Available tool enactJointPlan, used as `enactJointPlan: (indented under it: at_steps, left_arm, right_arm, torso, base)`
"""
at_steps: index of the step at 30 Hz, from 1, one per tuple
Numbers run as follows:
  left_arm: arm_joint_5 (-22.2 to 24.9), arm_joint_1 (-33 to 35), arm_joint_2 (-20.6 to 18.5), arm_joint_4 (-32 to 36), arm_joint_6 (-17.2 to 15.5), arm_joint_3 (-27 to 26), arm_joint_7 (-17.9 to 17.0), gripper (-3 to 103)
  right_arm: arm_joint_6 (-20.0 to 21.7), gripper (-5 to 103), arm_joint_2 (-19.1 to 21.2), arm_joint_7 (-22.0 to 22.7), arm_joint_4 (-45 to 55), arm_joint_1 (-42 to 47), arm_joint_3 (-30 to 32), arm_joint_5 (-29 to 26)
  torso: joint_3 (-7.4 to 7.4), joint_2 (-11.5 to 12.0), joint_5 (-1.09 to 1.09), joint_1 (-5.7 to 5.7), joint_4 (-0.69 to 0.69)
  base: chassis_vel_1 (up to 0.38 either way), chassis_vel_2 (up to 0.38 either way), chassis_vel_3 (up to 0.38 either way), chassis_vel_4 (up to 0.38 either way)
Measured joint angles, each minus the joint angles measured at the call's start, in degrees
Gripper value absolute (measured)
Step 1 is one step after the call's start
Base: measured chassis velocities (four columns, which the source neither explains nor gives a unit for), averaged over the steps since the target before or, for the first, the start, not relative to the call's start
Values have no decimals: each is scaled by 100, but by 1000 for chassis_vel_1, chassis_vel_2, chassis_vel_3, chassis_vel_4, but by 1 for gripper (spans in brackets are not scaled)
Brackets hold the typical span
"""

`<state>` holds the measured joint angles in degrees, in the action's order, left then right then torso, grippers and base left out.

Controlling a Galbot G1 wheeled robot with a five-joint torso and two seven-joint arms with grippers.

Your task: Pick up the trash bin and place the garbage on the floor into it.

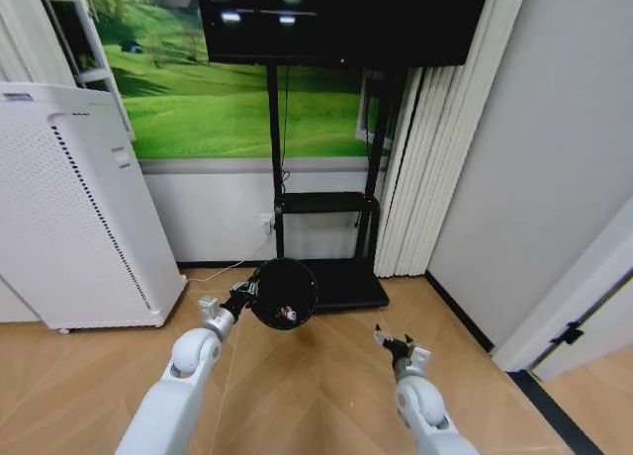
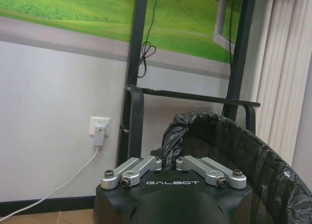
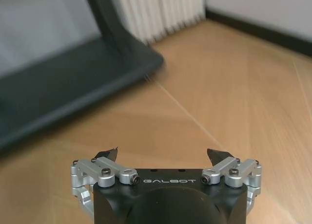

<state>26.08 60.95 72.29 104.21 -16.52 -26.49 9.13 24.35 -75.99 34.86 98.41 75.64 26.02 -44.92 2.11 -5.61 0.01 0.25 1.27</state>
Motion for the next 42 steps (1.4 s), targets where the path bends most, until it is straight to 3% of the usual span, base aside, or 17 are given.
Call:
enactJointPlan:
  at_steps: [4,9,16,20,30,42]
  left_arm:
    - [-2,37,74,56,-9,-152,1,7]
    - [-6,142,91,179,-27,-283,-1,7]
    - [-5,428,176,357,39,-590,139,7]
    - [-14,592,229,458,70,-725,204,7]
    - [-74,779,396,676,88,-803,207,7]
    - [-169,871,431,801,65,-767,111,7]
  right_arm:
    - [110,100,-11,668,-530,-226,-6,-322]
    - [99,100,0,1140,-725,-268,-10,-500]
    - [-64,100,-67,1513,-862,-193,72,-203]
    - [-36,100,-53,1786,-874,-61,114,-367]
    - [-67,100,-110,1992,-1662,-270,192,-872]
    - [-394,100,-134,1634,-2930,-826,227,-824]
  torso:
    - [0,0,0,0,1]
    - [0,0,-1,0,1]
    - [0,0,-1,0,1]
    - [0,0,-1,0,0]
    - [0,0,0,0,1]
    - [1,0,0,1,1]
  base:
    - [0,0,0,0]
    - [0,0,0,0]
    - [0,0,0,0]
    - [0,0,0,0]
    - [0,0,0,0]
    - [0,0,0,0]
